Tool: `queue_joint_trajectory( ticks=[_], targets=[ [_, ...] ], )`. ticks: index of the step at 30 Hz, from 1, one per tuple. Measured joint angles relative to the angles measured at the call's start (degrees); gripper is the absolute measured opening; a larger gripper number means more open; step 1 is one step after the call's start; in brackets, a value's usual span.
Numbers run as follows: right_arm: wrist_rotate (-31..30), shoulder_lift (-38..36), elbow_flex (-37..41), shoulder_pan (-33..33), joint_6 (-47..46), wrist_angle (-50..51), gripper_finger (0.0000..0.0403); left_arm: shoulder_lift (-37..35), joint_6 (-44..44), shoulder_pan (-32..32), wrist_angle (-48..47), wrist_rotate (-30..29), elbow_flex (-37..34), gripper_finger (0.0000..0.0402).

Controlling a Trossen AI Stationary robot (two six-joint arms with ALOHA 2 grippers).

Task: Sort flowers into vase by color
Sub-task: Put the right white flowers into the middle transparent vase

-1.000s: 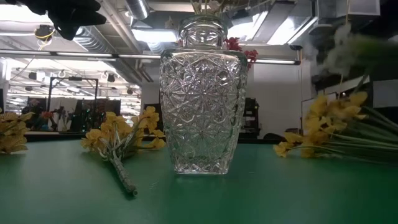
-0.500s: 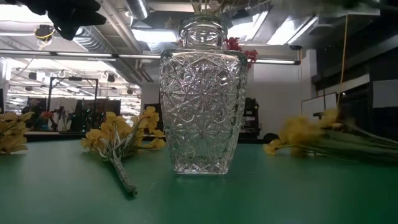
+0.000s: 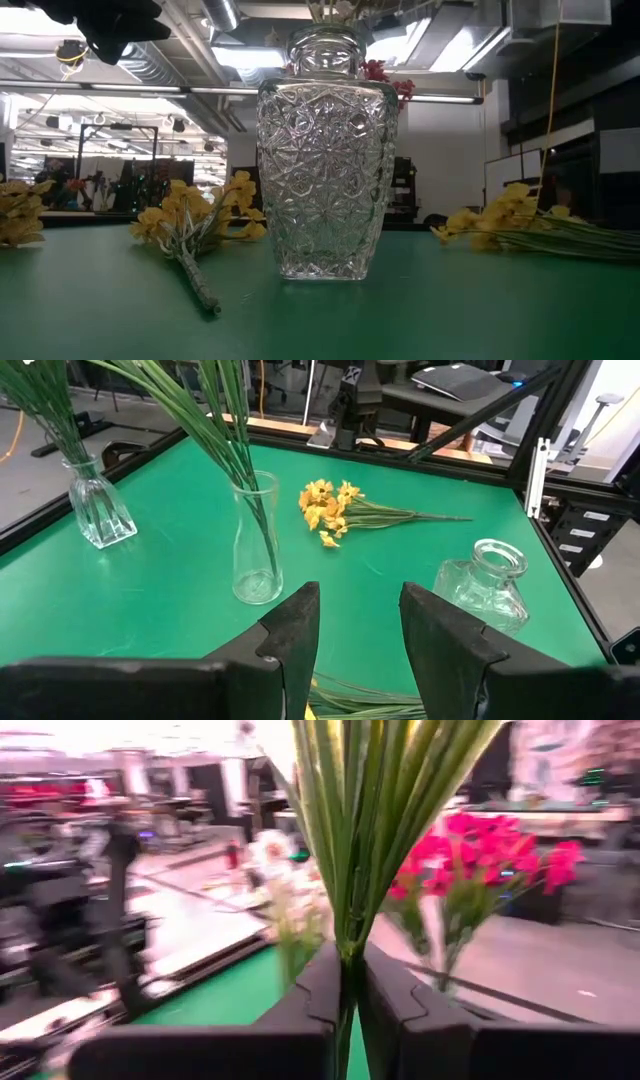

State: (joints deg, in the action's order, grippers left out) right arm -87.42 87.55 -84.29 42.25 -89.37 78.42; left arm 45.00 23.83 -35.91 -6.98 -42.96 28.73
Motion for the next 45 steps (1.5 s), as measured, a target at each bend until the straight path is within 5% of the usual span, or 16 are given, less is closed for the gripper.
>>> queue_joint_trajectory(
  ticks=[11,15,19,24,27,34,38,42,45],
  targets=[
    [0.2,3.1,0.4,-10.2,5.8,-4.2,0.0014,0.0,-0.4,0.0,0.0,0.0,0.0,0.0137],
    [1.7,3.1,0.4,-11.3,15.8,-11.9,0.0013,0.0,-0.4,0.0,0.0,0.0,0.0,0.0137],
    [11.0,3.1,-0.6,-11.1,40.1,-32.0,0.0012,0.0,-0.4,0.0,0.0,-0.2,0.0,0.0137],
    [34.4,3.1,-0.7,-11.3,87.4,-68.7,0.0012,0.0,-0.4,0.0,0.0,-1.4,0.0,0.0137],
    [48.4,0.8,-0.7,-12.7,101.3,-75.2,0.0012,0.0,-0.4,0.0,0.0,-1.5,0.0,0.0137],
    [66.5,-9.2,3.2,-20.9,101.8,-68.0,0.0012,0.0,-0.1,0.0,-0.1,-1.5,0.0,0.0137],
    [67.4,-17.6,10.7,-24.4,101.4,-69.6,0.0012,0.0,0.1,0.0,-0.1,-1.5,0.0,0.0137],
    [67.1,-26.2,23.5,-25.2,103.0,-81.4,0.0012,0.0,0.6,0.0,-0.1,-1.6,0.0,0.0137],
    [67.6,-31.4,36.1,-25.2,106.1,-99.1,0.0012,0.0,0.8,0.0,-0.2,-2.4,0.0,0.0137]
  ],
)
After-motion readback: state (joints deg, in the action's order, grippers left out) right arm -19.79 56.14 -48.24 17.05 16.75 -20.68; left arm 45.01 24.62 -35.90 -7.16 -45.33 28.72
